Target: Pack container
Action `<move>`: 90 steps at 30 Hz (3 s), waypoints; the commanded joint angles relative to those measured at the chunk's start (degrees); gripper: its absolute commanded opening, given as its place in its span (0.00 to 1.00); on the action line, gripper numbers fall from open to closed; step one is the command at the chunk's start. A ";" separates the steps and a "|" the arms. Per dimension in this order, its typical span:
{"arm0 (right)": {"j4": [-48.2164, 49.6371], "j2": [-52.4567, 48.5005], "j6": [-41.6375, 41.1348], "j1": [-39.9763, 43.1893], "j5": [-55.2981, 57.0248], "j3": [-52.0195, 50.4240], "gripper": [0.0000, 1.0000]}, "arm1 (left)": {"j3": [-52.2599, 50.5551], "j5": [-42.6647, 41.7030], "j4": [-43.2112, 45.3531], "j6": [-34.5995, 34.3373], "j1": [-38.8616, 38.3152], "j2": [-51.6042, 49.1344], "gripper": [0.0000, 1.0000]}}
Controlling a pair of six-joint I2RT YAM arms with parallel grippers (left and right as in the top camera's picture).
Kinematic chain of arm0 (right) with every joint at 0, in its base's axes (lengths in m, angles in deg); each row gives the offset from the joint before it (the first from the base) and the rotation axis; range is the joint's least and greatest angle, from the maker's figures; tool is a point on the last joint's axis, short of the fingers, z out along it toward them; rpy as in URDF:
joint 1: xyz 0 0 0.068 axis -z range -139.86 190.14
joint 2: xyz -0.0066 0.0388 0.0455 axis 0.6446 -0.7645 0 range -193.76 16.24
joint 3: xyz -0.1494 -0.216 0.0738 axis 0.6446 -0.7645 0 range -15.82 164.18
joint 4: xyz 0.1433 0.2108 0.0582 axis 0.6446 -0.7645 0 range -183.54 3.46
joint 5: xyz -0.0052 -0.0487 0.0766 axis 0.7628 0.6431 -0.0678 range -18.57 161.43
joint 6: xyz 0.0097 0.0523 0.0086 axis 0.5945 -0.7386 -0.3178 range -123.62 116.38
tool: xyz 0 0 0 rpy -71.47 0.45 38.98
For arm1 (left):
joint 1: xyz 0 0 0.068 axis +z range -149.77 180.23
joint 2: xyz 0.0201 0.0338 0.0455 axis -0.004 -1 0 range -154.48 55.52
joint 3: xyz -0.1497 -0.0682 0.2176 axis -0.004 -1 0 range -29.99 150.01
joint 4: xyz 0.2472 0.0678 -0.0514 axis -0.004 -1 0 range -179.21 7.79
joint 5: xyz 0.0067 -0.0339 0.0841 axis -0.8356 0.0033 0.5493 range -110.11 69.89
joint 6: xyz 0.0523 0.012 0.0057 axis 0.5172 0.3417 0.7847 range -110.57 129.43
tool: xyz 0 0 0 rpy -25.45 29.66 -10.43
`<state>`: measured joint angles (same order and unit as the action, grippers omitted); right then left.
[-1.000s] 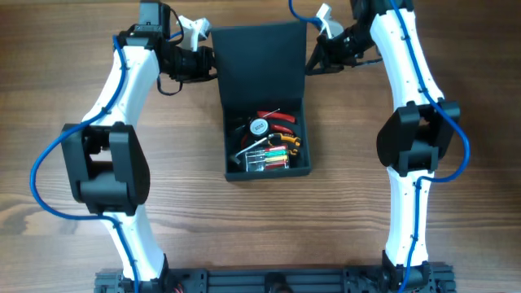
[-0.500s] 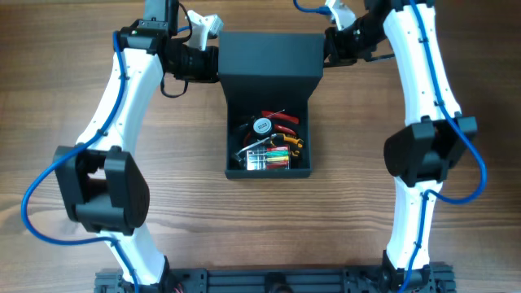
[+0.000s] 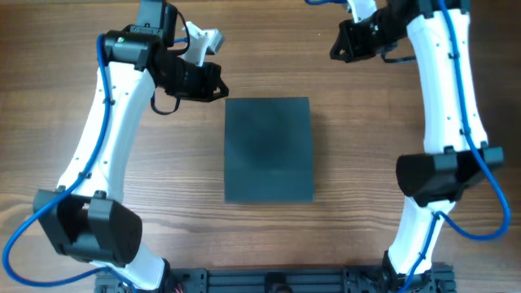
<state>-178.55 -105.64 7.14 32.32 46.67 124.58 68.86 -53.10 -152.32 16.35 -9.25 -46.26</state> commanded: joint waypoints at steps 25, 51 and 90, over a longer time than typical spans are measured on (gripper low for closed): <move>-0.11 25.59 -26.73 -7.34 31.58 0.81 0.05 | 0.17 27.32 6.95 0.09 -8.83 6.21 0.04; 18.32 28.48 -36.28 -28.98 35.67 -44.09 0.04 | 0.15 27.32 14.49 -0.11 -11.56 -3.26 0.04; 45.57 28.57 -25.88 -26.62 18.82 -73.55 0.05 | -0.39 24.04 12.41 -0.13 -11.69 -14.71 0.04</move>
<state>-133.52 -77.34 -19.74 4.41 66.28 52.13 68.86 -27.68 -139.18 16.81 -20.68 -59.81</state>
